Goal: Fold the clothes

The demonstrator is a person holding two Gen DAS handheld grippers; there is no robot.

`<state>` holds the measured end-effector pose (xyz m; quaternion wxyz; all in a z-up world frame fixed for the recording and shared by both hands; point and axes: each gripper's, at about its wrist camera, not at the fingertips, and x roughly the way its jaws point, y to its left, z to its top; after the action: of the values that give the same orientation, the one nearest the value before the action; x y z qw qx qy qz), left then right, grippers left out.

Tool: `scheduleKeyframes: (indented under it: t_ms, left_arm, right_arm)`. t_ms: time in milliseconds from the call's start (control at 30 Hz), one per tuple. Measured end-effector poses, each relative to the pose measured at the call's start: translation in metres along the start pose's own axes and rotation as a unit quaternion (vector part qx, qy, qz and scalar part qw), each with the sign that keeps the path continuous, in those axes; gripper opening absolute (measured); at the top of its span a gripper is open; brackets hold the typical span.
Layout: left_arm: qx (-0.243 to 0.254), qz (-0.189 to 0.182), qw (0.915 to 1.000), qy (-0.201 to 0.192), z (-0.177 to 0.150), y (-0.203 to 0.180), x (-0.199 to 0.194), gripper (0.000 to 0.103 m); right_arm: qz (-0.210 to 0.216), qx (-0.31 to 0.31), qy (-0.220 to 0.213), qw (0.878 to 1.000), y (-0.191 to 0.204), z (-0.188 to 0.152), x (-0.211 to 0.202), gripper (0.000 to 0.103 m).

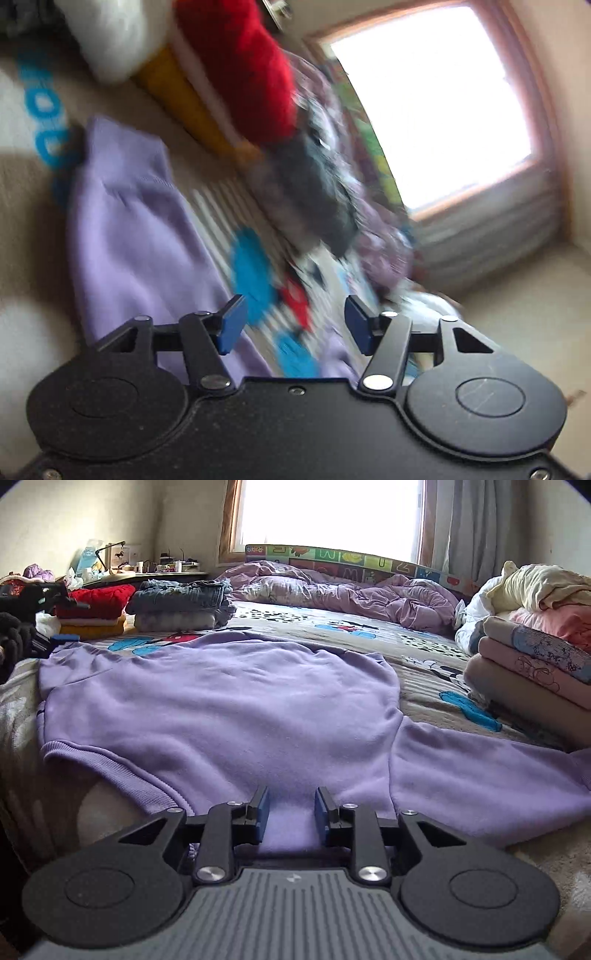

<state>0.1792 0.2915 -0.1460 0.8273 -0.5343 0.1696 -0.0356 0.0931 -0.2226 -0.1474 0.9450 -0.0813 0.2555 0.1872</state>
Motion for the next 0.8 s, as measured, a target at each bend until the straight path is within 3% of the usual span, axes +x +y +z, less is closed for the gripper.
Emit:
scheduleKeyframes:
  t_ms: [133,200,300,367,400,500,600,700,800]
  left_arm:
    - [-0.012,-0.03,0.9962,0.081,-0.046,-0.003,0.015,0.066]
    - [0.052,-0.012,0.9937,0.098,-0.057,-0.017,0.022,0.066]
    - [0.055,0.04,0.9973,0.028,-0.032,-0.008,0.006,0.065]
    - [0.05,0.105,0.992,-0.051,-0.004,0.005,-0.018,0.059]
    - [0.043,0.119,0.9888,-0.08,0.005,0.008,-0.031,0.059]
    - [0.003,0.072,0.9924,-0.099,0.022,0.01,-0.055,0.06]
    - [0.008,0.014,0.9991,-0.038,-0.012,-0.011,-0.053,0.061]
    - [-0.003,-0.041,0.998,0.048,-0.062,-0.03,-0.04,0.063]
    - [0.032,-0.021,0.9911,0.128,-0.11,-0.038,-0.029,0.063]
  right_arm:
    - [-0.006,-0.004,-0.002,1.0,0.002,-0.001,0.0,0.029]
    - [-0.009,-0.005,-0.002,1.0,0.003,-0.001,0.0,0.03]
    - [-0.013,-0.002,0.003,1.0,0.004,0.001,0.002,0.031]
    - [-0.018,0.003,0.006,1.0,0.003,0.001,0.003,0.035]
    - [-0.02,0.005,0.007,1.0,0.003,0.002,0.003,0.036]
    - [-0.027,0.006,0.01,1.0,0.002,0.001,0.003,0.04]
    - [-0.03,0.01,0.012,0.999,0.001,0.001,0.004,0.042]
    - [-0.034,0.016,0.013,0.999,0.002,0.001,0.005,0.042]
    - [-0.038,0.018,0.014,0.999,0.002,0.001,0.005,0.042]
